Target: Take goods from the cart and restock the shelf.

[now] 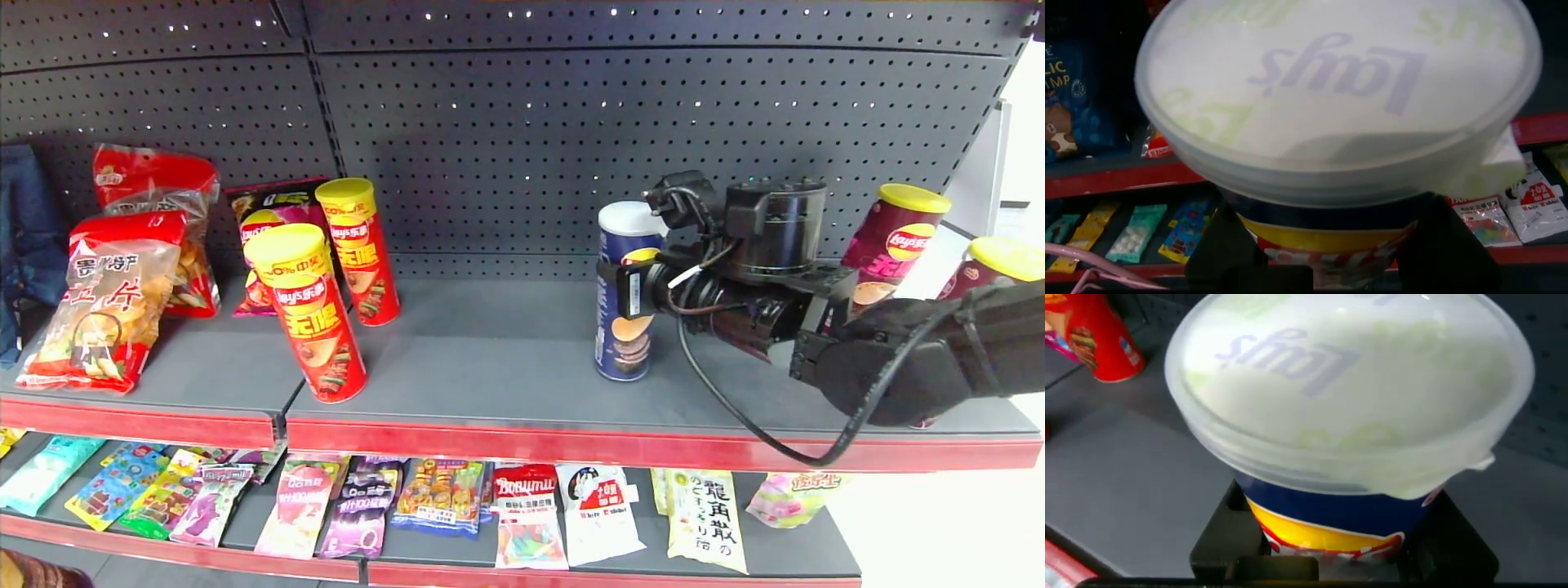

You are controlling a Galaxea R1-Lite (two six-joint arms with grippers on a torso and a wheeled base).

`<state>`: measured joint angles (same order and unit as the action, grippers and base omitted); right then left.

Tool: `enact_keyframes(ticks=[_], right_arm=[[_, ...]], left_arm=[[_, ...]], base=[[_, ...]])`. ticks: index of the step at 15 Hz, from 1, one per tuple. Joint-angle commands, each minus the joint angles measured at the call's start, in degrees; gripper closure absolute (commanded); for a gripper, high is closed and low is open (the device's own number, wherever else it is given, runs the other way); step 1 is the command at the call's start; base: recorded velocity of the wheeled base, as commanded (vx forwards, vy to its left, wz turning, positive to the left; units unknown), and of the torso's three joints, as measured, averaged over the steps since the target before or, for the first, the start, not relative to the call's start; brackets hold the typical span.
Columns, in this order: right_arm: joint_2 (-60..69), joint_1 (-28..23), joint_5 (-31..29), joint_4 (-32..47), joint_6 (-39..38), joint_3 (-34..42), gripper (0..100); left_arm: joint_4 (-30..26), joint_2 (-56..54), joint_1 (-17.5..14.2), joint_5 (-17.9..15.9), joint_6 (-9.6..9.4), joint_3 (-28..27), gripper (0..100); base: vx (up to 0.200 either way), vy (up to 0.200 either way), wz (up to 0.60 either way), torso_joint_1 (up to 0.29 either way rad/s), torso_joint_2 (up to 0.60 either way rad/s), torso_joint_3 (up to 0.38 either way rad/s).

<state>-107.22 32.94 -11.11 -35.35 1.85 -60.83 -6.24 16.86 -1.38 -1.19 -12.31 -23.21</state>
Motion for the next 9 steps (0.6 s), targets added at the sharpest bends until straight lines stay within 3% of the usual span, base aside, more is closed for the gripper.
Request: enact_keyframes(ticks=[1, 5, 9], right_arm=[[3.86, 1.16, -1.64, -0.33, -0.18, 3.17, 100], [5.00, 6.08, -5.42, -0.33, -4.67, 3.61, 100], [4.65, 7.23, -6.12, -0.42, -5.10, 5.46, 100]], left_arm=[[0.00, 0.10, -0.03, -0.04, 0.01, 0.01, 100], [0.00, -0.07, -0.03, -0.04, 0.01, 0.10, 100], [-0.09, -0.07, -0.03, -0.04, 0.01, 0.27, 100]], base=[[0.000, 0.000, 0.00, 0.000, 0.00, 0.000], [0.000, 0.000, 0.00, 0.000, 0.00, 0.000], [0.000, 0.000, 0.00, 0.000, 0.00, 0.000]])
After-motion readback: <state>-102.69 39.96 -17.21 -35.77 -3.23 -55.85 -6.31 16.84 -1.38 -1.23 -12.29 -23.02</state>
